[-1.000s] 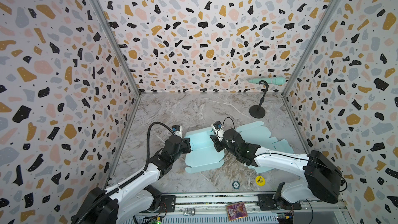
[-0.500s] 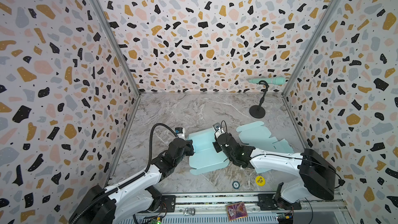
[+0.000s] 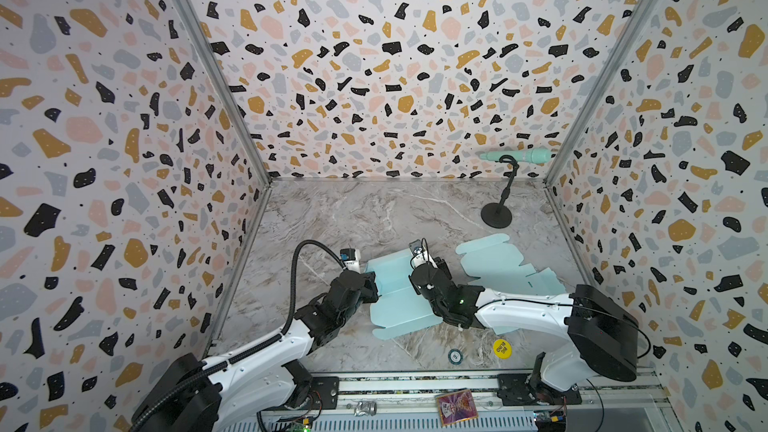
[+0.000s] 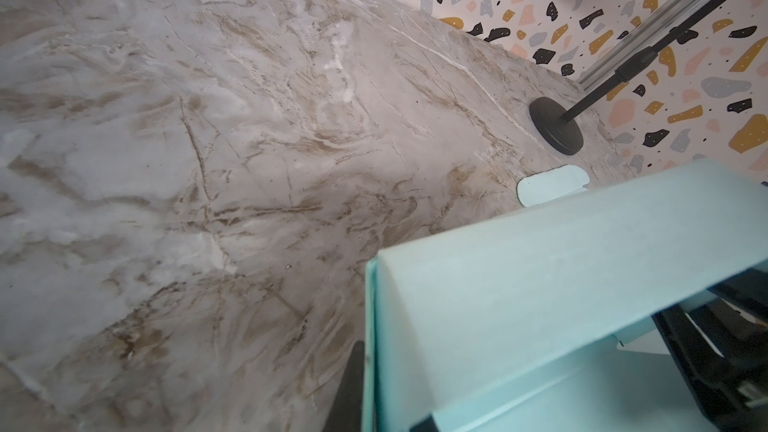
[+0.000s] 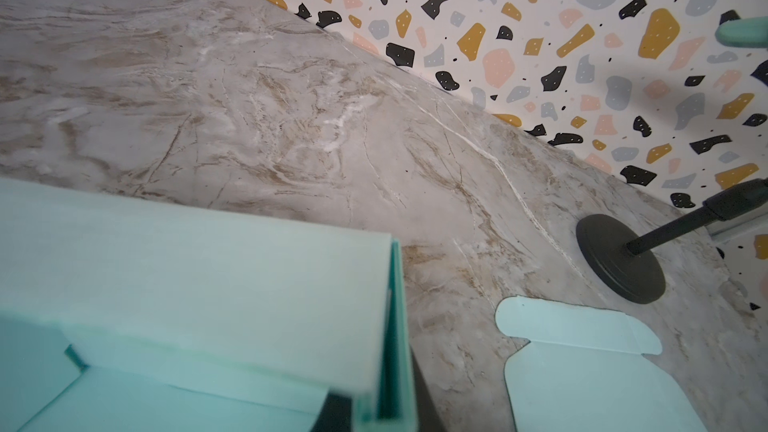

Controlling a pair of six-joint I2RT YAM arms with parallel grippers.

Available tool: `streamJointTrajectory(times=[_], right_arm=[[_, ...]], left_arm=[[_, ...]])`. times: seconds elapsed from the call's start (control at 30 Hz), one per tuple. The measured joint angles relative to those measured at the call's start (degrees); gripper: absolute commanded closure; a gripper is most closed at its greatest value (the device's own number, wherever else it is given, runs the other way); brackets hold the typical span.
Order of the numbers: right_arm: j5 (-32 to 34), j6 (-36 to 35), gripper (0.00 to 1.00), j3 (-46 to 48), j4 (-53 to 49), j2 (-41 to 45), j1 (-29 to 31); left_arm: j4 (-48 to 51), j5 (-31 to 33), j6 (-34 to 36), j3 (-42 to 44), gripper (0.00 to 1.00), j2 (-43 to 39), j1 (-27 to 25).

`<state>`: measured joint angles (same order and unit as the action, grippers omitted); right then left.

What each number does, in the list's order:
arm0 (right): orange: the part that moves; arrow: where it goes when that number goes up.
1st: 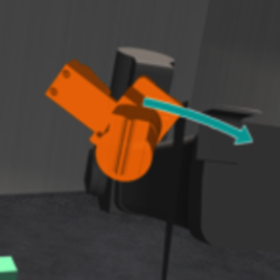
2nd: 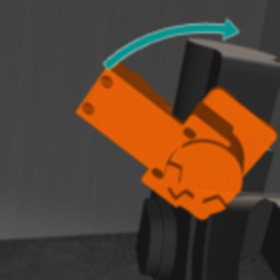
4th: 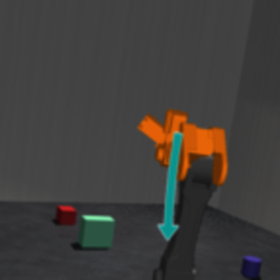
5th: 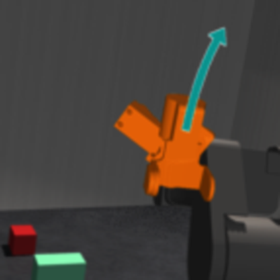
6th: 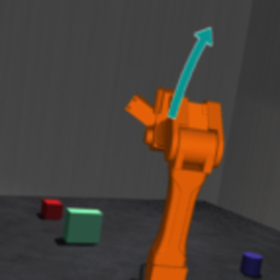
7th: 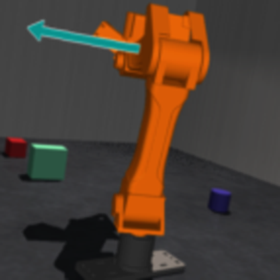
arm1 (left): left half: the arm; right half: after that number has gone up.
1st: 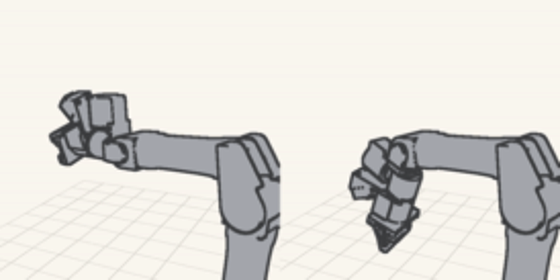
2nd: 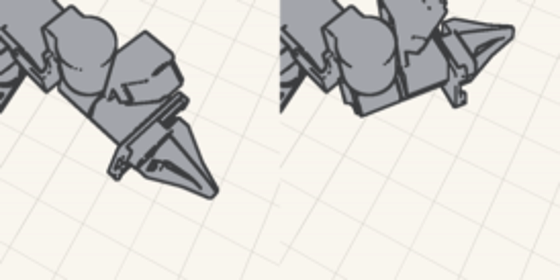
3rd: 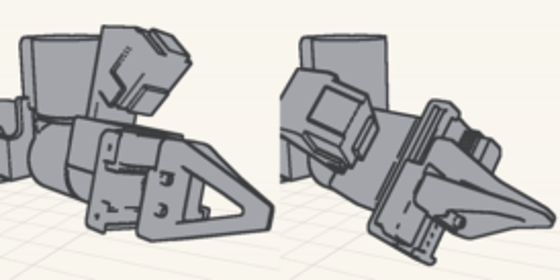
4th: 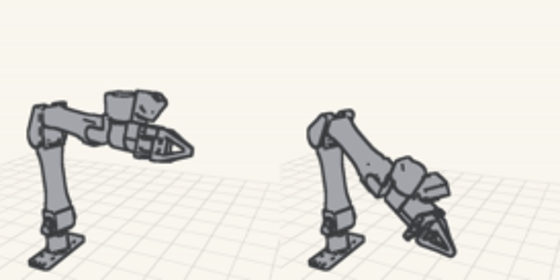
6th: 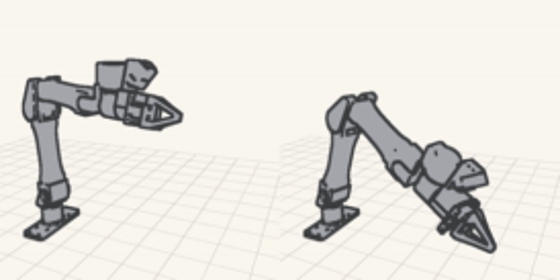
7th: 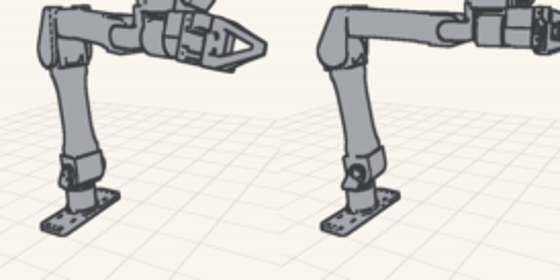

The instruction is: Fold the paper box

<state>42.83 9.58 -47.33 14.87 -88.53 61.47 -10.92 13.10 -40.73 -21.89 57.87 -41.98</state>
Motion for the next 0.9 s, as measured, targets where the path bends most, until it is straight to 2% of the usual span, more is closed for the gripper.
streamJointTrajectory(times=[0.13, 0.27, 0.33, 0.4, 0.53, 0.67, 0.83, 0.9], right_arm=[[1.3, -1.9, 0.95, 0.0, 1.9, -0.5, 0.1], [1.8, -3.5, 0.83, 0.1, 3.5, -0.5, 0.2], [1.9, -4.5, 0.81, 0.4, 4.0, -0.5, 0.2], [1.8, -5.1, 0.82, 1.3, 4.7, -0.3, 0.4], [1.5, -4.6, 0.93, 3.4, 5.9, 1.1, 0.8], [1.8, -4.7, 1.0, 4.0, 6.9, 1.8, 0.7], [1.8, -5.9, 1.0, 4.0, 8.9, 0.7, 0.5], [1.8, -6.4, 0.93, 4.0, 9.8, 0.1, 0.4]], left_arm=[[-0.5, 0.8, -0.6, 0.0, 1.0, 0.0, -0.3], [-1.2, 1.5, -0.7, 0.0, 1.0, 0.0, -0.4], [-1.2, 1.7, -0.7, 0.0, 1.0, 0.0, -0.6], [-1.2, 1.8, -0.7, 0.2, 1.0, 0.0, -0.7], [-1.2, 1.3, -0.9, 0.7, 1.0, 0.0, -1.0], [-2.1, 1.2, -0.9, 0.7, 1.0, 0.0, -1.3], [-2.3, 1.6, -0.9, 0.7, 1.0, 0.0, -1.3], [-2.3, 1.9, -0.9, 0.9, 1.0, 0.1, -1.2]])
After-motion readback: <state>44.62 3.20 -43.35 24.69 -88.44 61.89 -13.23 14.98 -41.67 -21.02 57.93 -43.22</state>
